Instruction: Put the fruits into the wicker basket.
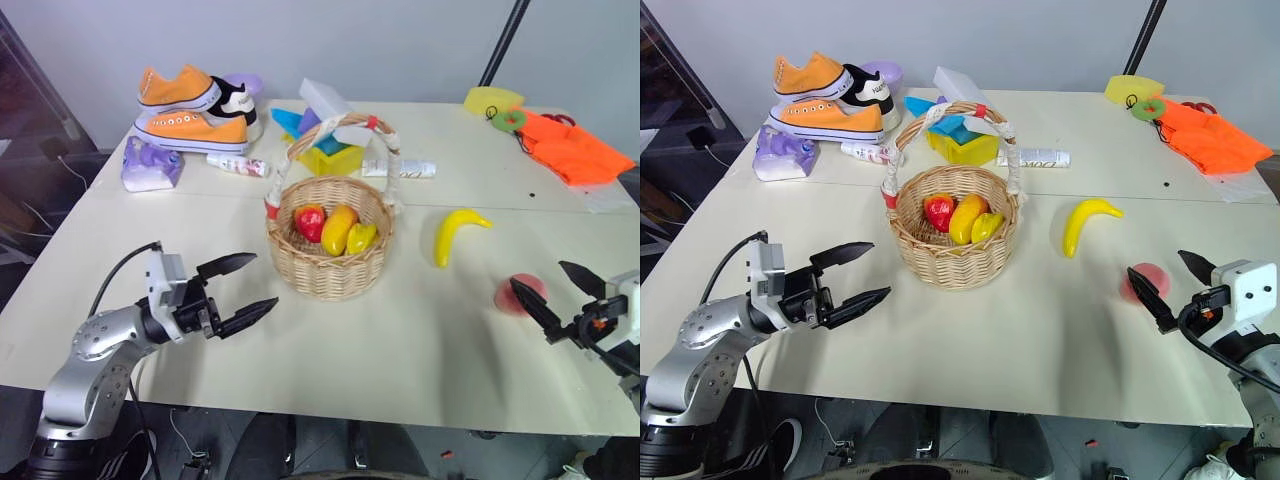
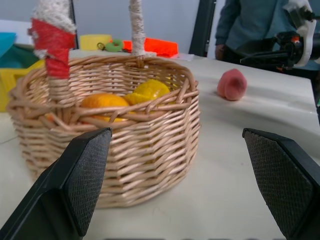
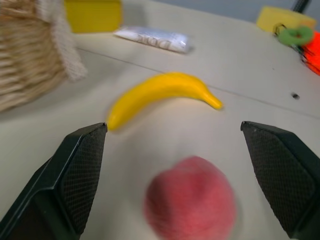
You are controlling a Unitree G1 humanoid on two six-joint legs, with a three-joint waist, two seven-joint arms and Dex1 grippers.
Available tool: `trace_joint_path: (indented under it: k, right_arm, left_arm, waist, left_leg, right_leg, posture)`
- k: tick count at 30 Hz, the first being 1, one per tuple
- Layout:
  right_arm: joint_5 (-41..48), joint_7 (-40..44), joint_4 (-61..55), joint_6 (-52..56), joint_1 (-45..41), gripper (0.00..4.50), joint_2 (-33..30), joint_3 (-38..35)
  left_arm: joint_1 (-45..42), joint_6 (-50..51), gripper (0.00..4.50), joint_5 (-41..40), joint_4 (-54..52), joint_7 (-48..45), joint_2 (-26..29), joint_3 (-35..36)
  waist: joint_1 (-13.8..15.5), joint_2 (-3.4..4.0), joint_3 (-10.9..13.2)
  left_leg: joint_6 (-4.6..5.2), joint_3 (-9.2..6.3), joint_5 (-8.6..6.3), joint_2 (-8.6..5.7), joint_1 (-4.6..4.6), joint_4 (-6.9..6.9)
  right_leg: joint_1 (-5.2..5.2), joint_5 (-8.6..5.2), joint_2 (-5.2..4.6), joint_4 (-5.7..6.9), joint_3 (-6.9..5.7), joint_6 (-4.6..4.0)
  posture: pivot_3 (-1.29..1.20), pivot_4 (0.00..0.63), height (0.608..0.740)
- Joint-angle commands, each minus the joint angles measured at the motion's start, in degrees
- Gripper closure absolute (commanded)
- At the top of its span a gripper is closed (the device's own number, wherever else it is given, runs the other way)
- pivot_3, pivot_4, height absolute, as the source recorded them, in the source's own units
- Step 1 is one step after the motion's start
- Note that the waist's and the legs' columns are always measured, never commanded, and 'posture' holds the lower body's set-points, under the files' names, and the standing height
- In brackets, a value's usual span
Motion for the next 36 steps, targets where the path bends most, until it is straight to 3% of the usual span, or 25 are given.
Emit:
trace_joint_path:
  k: [1, 19, 25, 36]
  right_arm:
    - [-2.2, -1.2, -1.6, 0.6, 1.0, 0.03, -0.3, -1.0]
    - [-1.5, -4.6, -0.9, 27.8, -9.2, 0.03, -12.3, 2.4]
    - [-4.7, -3.6, 1.9, 29.8, -11.6, 0.03, -14.3, 6.1]
    - [-7.1, -4.4, 6.2, 29.9, -14.4, 0.03, -11.9, 9.4]
  left_arm:
    - [-0.8, -0.5, 0.0, 0.2, -0.5, -0.9, 0.5, -0.1]
    - [1.0, -0.3, 0.0, -0.2, -2.1, -1.3, 0.2, -0.2]
    - [1.6, -2.2, 0.0, 0.6, -2.7, -3.3, 0.6, -0.3]
    - [0.6, 1.4, 0.0, -0.1, -7.0, 0.7, 0.7, -0.6]
  waist:
    - [0.1, 0.0, 0.0]
    - [0.2, -0.03, 0.0]
    - [0.2, -0.05, 0.0]
    - [0.2, -0.05, 0.0]
  left_leg:
    - [0.0, 0.0, 0.0, 0.0, 0.0, 0.0]
    - [0.01, 0.02, 0.0, 0.0, -0.08, -0.03]
    - [0.01, 0.03, 0.0, 0.0, -0.1, -0.02]
    - [0.01, 0.03, 0.01, -0.01, -0.1, -0.02]
  right_leg:
    - [-0.01, 0.0, 0.0, 0.0, 0.0, 0.0]
    - [-0.1, 0.0, -0.01, -0.02, -0.01, 0.01]
    - [-0.1, 0.0, -0.01, -0.04, -0.01, 0.01]
    - [-0.11, 0.02, -0.01, -0.04, -0.02, 0.03]
  posture:
    - [0.0, 0.15, 0.74]
    - [0.0, 0.15, 0.74]
    - [0.0, 0.15, 0.74]
    - [0.0, 0.15, 0.74]
